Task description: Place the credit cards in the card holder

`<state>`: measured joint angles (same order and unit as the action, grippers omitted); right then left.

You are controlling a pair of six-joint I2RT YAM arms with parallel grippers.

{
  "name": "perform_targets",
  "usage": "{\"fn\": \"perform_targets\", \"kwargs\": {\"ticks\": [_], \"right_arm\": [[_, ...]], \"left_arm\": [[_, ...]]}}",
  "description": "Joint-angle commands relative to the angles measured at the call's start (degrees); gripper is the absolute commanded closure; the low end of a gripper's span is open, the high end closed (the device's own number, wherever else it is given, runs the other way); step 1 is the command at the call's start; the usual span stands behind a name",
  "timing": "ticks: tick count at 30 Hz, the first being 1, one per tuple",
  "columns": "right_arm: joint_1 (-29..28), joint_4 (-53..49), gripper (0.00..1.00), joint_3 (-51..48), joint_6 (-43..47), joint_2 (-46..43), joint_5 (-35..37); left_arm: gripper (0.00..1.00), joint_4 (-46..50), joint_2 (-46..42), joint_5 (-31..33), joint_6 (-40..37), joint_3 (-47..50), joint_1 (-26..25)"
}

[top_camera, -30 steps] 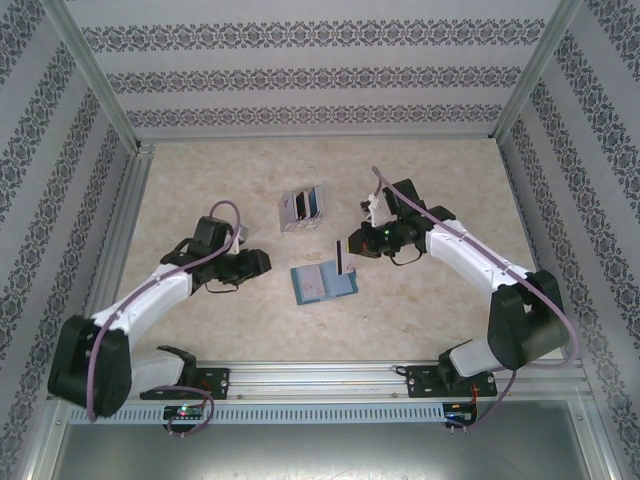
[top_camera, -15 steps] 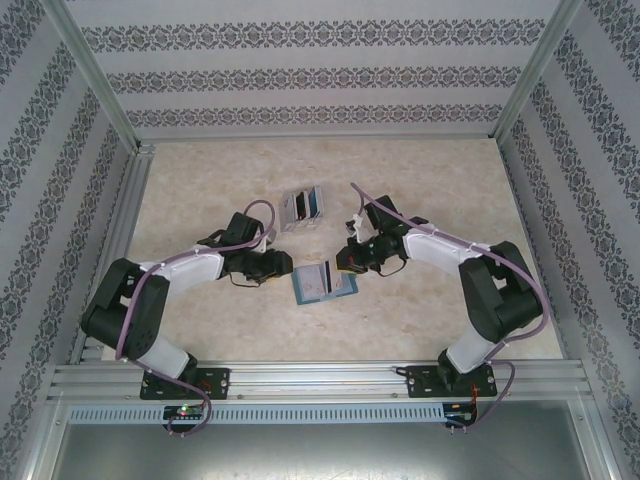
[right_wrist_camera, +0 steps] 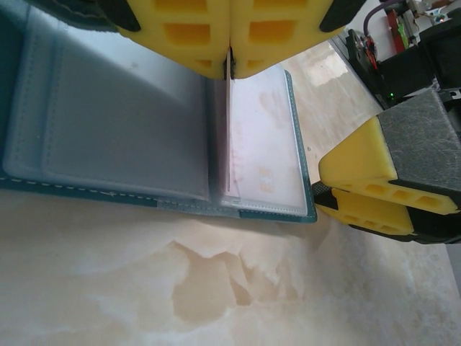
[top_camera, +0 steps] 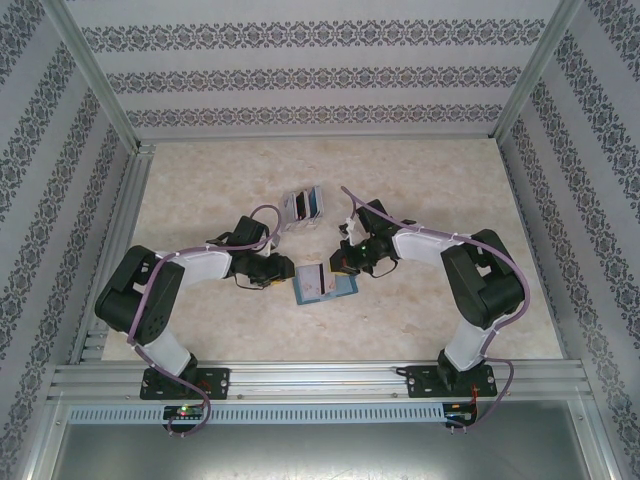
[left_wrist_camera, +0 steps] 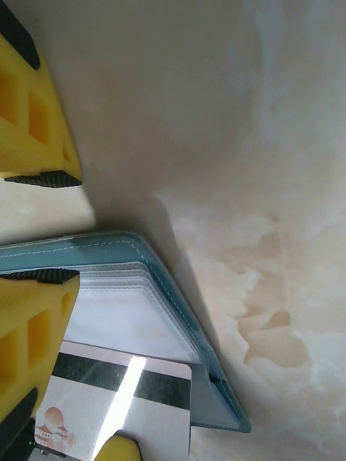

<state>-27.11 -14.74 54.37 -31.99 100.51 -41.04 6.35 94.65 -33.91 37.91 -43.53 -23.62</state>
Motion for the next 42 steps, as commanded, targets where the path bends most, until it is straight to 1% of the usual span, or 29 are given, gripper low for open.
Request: {"fn": "perform_targets", "kwargs": {"ticks": [1,9,16,20,25,28,37,39,42], "right_arm": [[0.66,-0.11,0.95,1.18,0.46,-0.24,0.67],[1.98,0.52,0.94,1.22,0.24,-2.95,-1.01],[1.24,0.33,0.94,2.22,0.96,-1.27,-1.68],[0.66,0.05,0.94,2.42,1.68,0.01,-0.8],[0.75,-2.47,0.94,2.75,3.22,0.39,1.92],[0.33,-2.74,0.94,2.91,3.53,1.31,1.92],[-1.79,-3.14,0.94,3.57,4.1,3.72,1.04],[-1.91,-2.98,0.94,3.23,4.04,3.63,1.13],[-1.96,-2.86,0.94,2.53,4.04,3.54,1.15]], "left_arm": [[0.63,0.03,1.31,-0.45,-1.17,-1.36,-0.7],[0.65,0.49,2.86,-0.38,-1.53,-1.77,-0.72],[0.65,0.04,3.95,-0.81,-0.95,-2.1,-0.71],[0.65,0.23,4.46,-0.72,-0.91,-2.47,-0.7],[0.66,0.7,5.39,-1.15,-0.96,-2.96,-0.7],[0.67,0.45,5.62,-1.17,-0.91,-2.89,-0.67],[0.75,-0.88,6.69,-1.34,0.21,-2.15,-0.67],[0.79,-1.76,6.86,-1.72,0.67,-1.85,-0.7],[0.8,-1.9,7.35,-1.9,0.84,-1.83,-0.82]]}}
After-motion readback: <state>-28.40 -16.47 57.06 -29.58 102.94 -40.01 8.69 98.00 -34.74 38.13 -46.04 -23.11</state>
